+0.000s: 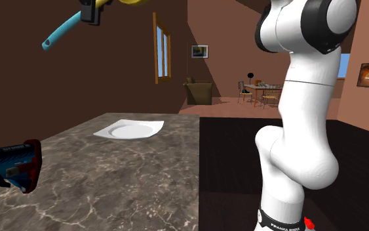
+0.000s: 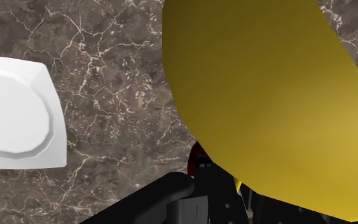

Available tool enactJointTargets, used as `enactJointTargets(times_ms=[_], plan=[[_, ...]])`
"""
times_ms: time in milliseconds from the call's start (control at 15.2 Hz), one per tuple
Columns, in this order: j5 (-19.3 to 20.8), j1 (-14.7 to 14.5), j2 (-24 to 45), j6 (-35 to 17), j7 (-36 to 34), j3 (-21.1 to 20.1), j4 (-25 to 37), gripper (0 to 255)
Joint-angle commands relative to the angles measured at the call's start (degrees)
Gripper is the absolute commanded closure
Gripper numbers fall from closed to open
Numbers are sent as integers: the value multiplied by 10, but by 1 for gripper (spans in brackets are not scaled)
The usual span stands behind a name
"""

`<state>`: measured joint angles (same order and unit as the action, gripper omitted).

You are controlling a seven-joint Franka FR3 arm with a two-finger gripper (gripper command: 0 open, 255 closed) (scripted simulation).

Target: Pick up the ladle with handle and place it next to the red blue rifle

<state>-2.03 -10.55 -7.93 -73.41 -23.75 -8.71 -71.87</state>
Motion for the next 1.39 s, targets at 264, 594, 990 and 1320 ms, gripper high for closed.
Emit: enactJointTargets(times_ms=[264, 594, 990, 1320], plan=[[-6, 1, -42, -60, 6, 4, -101, 255], [-9, 1, -69, -105, 9, 6, -173, 255], [-13, 0, -95, -155, 13, 7, -249, 255], [-15, 0, -112, -195, 15, 7, -306, 255]])
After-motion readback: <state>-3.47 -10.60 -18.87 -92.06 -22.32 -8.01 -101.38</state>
